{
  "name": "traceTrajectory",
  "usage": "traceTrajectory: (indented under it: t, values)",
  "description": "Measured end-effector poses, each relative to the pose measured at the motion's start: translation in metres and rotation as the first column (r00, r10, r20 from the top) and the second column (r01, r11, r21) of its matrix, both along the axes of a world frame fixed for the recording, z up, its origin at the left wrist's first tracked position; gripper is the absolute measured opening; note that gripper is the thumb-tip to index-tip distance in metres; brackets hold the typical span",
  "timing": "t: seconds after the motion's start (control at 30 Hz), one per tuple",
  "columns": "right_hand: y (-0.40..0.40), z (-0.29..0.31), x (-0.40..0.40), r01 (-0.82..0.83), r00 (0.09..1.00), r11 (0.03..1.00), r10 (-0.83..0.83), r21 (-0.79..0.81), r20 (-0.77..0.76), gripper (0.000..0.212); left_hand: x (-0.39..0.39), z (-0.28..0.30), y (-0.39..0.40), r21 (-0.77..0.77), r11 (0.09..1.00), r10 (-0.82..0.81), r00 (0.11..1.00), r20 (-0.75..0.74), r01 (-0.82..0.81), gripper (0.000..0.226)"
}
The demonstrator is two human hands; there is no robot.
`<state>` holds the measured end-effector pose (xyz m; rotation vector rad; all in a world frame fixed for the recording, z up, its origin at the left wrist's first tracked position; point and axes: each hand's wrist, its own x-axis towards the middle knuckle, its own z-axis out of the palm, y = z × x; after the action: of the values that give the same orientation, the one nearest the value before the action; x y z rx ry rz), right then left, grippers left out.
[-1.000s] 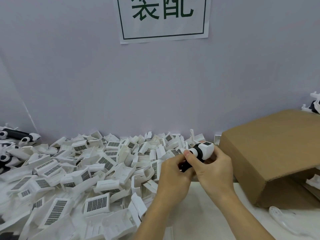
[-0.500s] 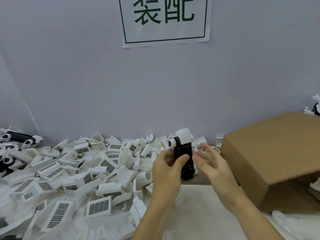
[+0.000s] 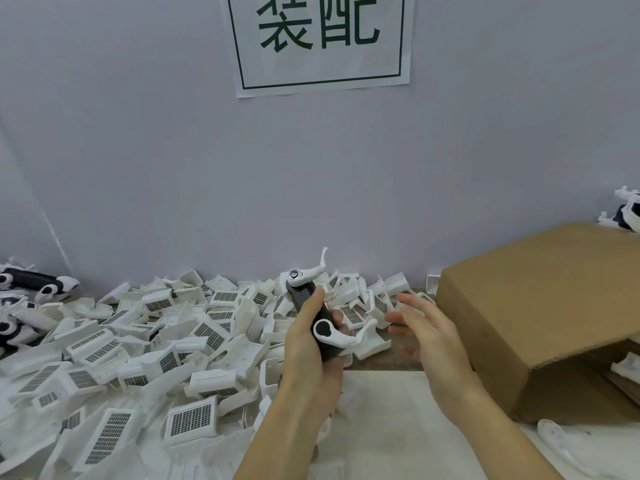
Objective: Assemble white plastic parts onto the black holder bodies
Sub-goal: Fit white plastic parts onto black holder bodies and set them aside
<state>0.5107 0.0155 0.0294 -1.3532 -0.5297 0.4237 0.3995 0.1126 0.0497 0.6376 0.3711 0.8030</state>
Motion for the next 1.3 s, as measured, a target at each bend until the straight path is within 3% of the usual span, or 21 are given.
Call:
traceTrajectory:
  t: [0.17,0.33,0.47,0.63,0.9,1.3]
  values:
    - [0.004,-0.005,-0.001,-0.071,0.997,0.99,0.075,-0.124,0.027,0.024,-0.003,0.0,-0.002,-0.046,0.999,-0.017,1.0,0.016,0.018,0.026]
    - [0.001,-0.008,-0.006,-0.274,0.947,0.92,0.308,-0.281,0.085,0.043,-0.003,-0.001,0.001,-0.017,1.0,-0.004,1.0,-0.003,0.004,0.034]
    - [0.001,-0.004,-0.013,-0.406,0.899,0.888,0.43,-0.218,0.078,0.044,-0.001,-0.004,0.002,0.084,0.996,0.037,0.994,-0.1,-0.029,0.028]
    - [0.003,-0.001,-0.022,-0.509,0.858,0.854,0.514,-0.109,0.014,0.023,0.0,-0.003,-0.001,0.256,0.966,0.099,0.966,-0.24,-0.035,0.029]
    - [0.017,-0.012,-0.033,-0.356,0.931,0.932,0.346,-0.075,-0.115,0.018,0.006,-0.014,-0.004,0.396,0.917,0.183,0.938,-0.295,-0.054,0.028]
    - [0.017,-0.017,-0.036,-0.347,0.936,0.934,0.34,-0.082,-0.091,0.012,0.009,-0.02,0.001,0.397,0.913,0.223,0.933,-0.282,-0.098,0.028]
